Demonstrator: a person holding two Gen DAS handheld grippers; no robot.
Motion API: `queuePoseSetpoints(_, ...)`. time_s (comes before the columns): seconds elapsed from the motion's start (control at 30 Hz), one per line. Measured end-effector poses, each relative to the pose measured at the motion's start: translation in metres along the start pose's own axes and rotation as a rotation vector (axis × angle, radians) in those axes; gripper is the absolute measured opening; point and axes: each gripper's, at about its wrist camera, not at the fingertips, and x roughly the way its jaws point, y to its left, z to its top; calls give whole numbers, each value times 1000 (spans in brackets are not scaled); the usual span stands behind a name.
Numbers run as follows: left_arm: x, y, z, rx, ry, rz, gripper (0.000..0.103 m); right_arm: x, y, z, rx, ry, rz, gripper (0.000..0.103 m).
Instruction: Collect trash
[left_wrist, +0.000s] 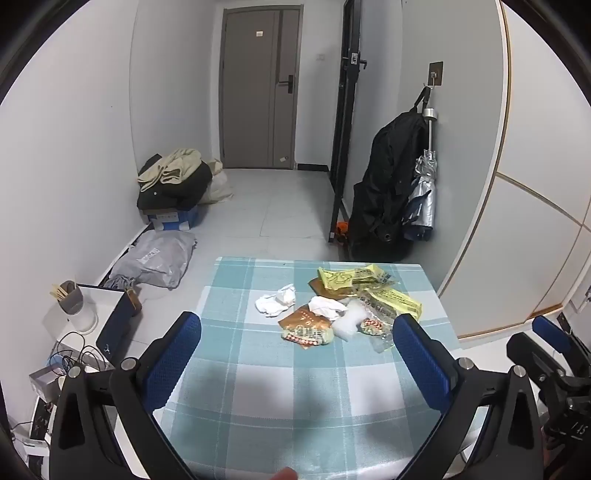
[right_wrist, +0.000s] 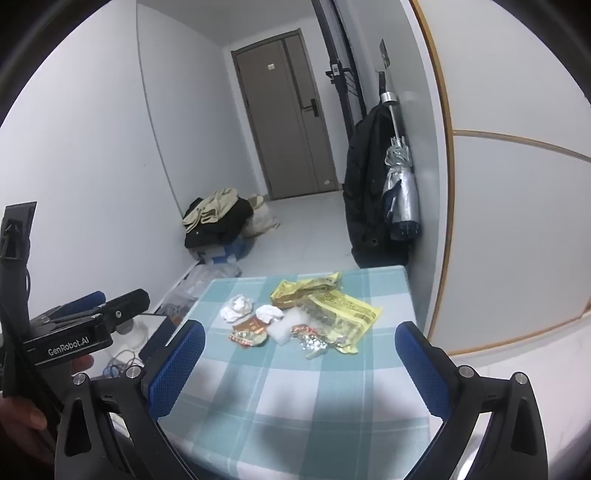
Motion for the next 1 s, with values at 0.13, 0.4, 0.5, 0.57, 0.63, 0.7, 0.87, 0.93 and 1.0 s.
queuePoseSetpoints(0.13, -5, -2, -1, 9, -5, -15, 102, 2, -1, 0, -1, -1, 0, 103)
queuePoseSetpoints(0.4, 3, -2, -4, 1, 10, -7, 102, 7, 6, 6, -2, -10, -11, 103)
queuePoseSetpoints(0.5, 2, -1, -4, -2, 12, -11, 102, -3, 0, 0, 7, -28, -1, 103)
queuePoseSetpoints(0.57, -1, 1, -3, -8, 11, -20, 102, -3, -1, 0, 9, -28, 0, 103)
queuePoseSetpoints(0.63, 0, 1, -2, -3, 15, -18, 102, -3, -1, 0, 9, -27, -1, 103)
queuePoseSetpoints(0.7, 3, -1, -2, 5, 27, -16, 102, -2, -1, 0, 9, -23, 3, 103)
queuePoseSetpoints(0.87, 5, -4, -3, 17, 23, -9, 102, -1, 2, -2, -1, -21, 3, 103)
queuePoseSetpoints(0.93, 5, -3, -2, 17, 23, -10, 102, -1, 1, -2, 2, -22, 9, 103)
queuePoseSetpoints(1.0, 5, -4, -1, 16, 24, -8, 102, -1, 0, -2, 3, -22, 8, 103)
